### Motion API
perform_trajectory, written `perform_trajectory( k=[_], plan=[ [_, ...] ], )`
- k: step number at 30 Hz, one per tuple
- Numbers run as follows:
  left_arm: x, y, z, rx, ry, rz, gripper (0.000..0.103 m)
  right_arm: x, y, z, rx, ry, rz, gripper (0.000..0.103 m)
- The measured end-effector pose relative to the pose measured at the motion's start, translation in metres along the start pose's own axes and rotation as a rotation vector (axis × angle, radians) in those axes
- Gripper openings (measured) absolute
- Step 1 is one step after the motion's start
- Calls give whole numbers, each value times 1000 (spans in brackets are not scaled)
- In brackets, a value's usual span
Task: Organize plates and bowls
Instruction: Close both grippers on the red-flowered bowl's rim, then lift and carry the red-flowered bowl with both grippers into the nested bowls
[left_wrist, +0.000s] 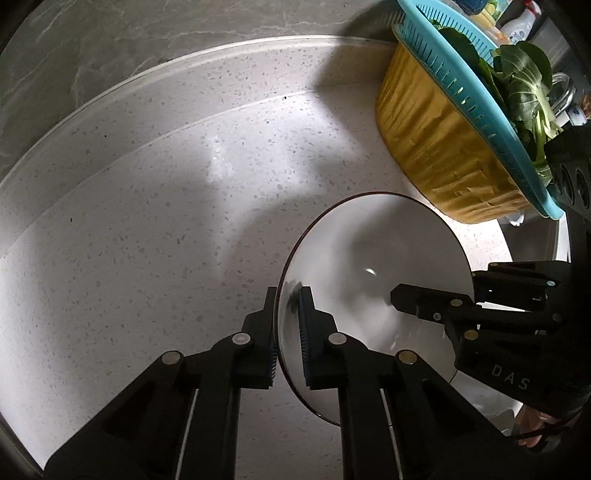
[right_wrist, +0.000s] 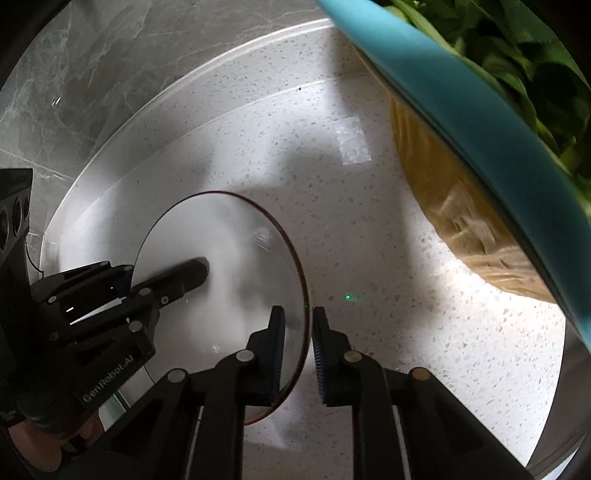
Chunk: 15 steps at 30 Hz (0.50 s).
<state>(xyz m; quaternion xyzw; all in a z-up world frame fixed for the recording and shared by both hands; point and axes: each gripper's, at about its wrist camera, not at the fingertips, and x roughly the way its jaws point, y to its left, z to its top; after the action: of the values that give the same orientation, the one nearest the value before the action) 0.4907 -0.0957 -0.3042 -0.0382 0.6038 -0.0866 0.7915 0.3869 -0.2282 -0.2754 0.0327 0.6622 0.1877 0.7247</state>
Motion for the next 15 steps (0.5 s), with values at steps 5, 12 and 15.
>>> perform_trajectory(
  k=[5,12,15],
  plan=[
    [0,-3,-2,13,2,4,7,1,3,0,-19,-5,-16,15],
    [-10,-5,-7,4,-5,8,7,-3,8,0,-23,-6,-18,14],
    [-25,-9,-10,8,-21,17,7,-11,8,-3,-28,-16,-16,13]
  ],
)
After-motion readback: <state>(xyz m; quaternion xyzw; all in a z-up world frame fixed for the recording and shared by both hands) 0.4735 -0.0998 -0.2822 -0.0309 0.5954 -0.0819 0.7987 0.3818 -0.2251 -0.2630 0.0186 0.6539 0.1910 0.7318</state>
